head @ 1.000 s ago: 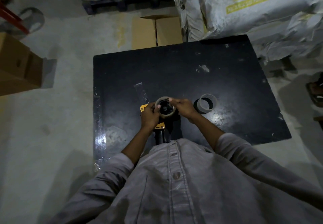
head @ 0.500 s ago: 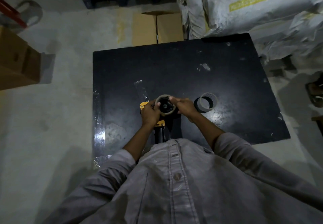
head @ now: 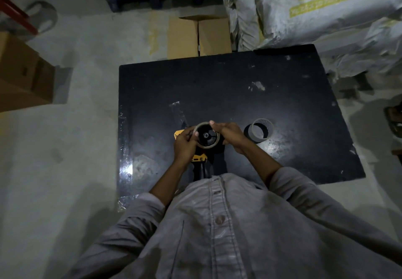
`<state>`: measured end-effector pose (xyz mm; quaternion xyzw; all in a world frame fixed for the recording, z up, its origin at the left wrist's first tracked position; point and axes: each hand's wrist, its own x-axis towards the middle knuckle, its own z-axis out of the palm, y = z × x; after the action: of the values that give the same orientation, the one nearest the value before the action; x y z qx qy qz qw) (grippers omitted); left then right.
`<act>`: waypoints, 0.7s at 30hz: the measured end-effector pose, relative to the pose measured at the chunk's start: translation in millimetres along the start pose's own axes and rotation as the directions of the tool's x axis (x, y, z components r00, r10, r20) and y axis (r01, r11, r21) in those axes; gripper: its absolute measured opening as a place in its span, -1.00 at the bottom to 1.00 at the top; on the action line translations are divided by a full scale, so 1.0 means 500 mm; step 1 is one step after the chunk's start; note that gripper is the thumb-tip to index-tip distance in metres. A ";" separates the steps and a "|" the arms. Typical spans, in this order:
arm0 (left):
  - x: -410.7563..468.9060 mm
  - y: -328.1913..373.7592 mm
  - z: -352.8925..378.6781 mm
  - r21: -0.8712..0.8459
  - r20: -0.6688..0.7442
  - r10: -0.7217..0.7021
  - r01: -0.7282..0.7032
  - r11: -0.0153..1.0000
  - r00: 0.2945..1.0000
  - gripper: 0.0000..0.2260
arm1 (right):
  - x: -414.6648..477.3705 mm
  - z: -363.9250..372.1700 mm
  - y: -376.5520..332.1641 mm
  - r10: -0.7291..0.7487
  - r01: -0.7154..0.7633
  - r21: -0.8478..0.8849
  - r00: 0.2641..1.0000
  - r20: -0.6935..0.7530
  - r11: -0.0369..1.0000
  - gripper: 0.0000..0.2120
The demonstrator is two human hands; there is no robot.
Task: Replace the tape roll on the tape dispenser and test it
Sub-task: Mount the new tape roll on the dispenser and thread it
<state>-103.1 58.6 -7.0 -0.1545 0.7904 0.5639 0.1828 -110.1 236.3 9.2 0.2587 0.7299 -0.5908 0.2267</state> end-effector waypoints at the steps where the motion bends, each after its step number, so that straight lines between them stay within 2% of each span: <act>1: 0.000 0.001 -0.003 -0.008 0.002 -0.002 0.002 1.000 1.000 -0.72 | 0.003 0.001 -0.002 0.006 -0.006 0.001 1.000 0.006 1.000 -0.48; 5: -0.003 -0.001 -0.007 -0.015 0.009 -0.014 0.014 1.000 1.000 -0.73 | 0.006 0.003 -0.003 0.003 -0.001 -0.072 1.000 0.029 0.997 -0.46; 8: -0.006 -0.004 -0.004 -0.032 0.012 -0.034 0.034 0.999 0.999 -0.73 | 0.003 0.003 -0.006 -0.002 0.001 -0.132 1.000 -0.005 0.991 -0.40; 17: 0.010 -0.008 0.005 -0.040 0.067 -0.074 0.077 0.996 0.995 -0.75 | 0.016 -0.006 0.002 0.027 -0.026 -0.024 0.999 0.034 0.999 -0.26; 19: 0.014 -0.007 0.002 -0.041 0.075 -0.079 0.082 0.996 0.994 -0.75 | 0.018 -0.007 0.003 0.010 -0.010 -0.015 0.999 0.035 1.000 -0.30; 21: 0.016 -0.002 -0.004 -0.014 0.077 -0.069 0.071 0.997 0.995 -0.74 | 0.016 -0.003 0.002 -0.003 0.004 -0.038 1.000 0.029 0.999 -0.48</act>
<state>-110.1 56.1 -11.2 -0.1619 0.7721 0.5693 0.2313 -115.7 238.6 3.8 0.2444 0.7382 -0.5808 0.2411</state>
